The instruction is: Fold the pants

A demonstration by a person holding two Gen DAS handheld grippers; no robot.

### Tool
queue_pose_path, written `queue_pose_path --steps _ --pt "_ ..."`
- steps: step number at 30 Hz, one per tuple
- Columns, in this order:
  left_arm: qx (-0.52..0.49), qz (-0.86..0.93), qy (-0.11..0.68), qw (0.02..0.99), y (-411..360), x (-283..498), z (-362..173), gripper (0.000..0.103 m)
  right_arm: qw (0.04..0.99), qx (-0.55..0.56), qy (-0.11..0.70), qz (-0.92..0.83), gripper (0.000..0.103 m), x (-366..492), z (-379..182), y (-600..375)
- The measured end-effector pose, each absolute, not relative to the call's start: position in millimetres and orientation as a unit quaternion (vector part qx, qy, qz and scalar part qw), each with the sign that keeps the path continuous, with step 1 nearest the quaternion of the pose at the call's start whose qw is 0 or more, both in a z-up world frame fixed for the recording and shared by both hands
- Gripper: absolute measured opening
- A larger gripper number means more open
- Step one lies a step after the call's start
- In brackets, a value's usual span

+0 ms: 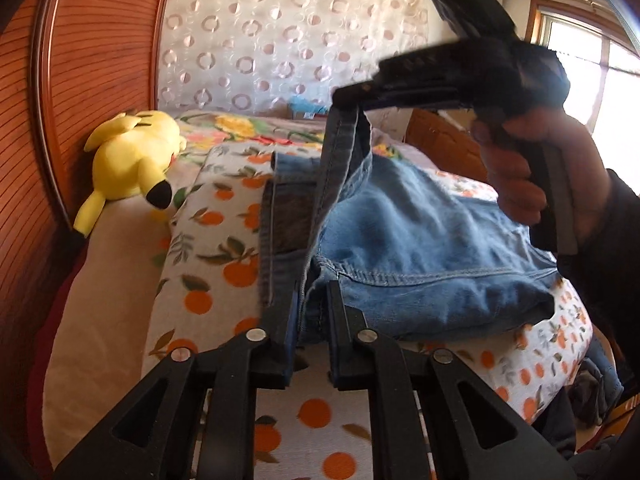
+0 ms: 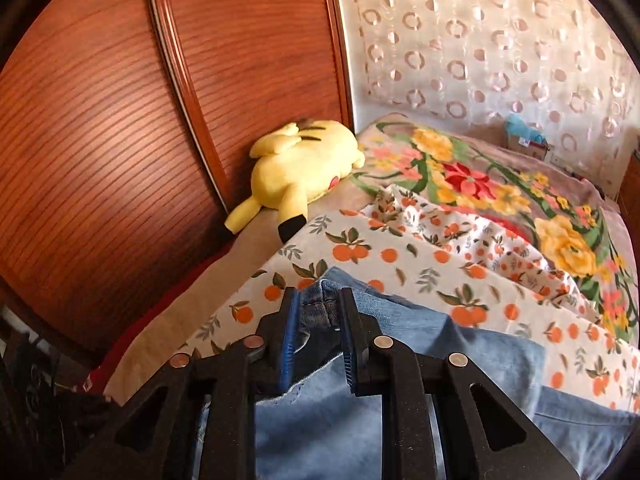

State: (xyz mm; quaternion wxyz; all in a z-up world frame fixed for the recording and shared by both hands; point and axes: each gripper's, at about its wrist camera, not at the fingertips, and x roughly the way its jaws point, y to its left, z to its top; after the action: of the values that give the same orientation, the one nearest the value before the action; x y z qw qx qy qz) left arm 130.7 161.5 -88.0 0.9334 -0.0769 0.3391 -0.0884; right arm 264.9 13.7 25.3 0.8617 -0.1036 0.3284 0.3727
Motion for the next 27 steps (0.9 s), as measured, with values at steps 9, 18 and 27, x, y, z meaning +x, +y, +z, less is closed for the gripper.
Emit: queue_pose_path --steps 9,18,27 --pt "-0.073 -0.068 0.34 0.935 170 124 -90 0.042 0.871 -0.085 0.303 0.377 0.044 245 32 -20" --pt "-0.059 -0.071 0.324 0.941 162 126 -76 0.055 0.888 -0.082 0.303 0.336 0.048 212 7 -111" --pt "-0.049 -0.081 0.334 0.938 142 130 -81 0.056 0.896 -0.093 0.324 0.287 0.048 164 -38 -187"
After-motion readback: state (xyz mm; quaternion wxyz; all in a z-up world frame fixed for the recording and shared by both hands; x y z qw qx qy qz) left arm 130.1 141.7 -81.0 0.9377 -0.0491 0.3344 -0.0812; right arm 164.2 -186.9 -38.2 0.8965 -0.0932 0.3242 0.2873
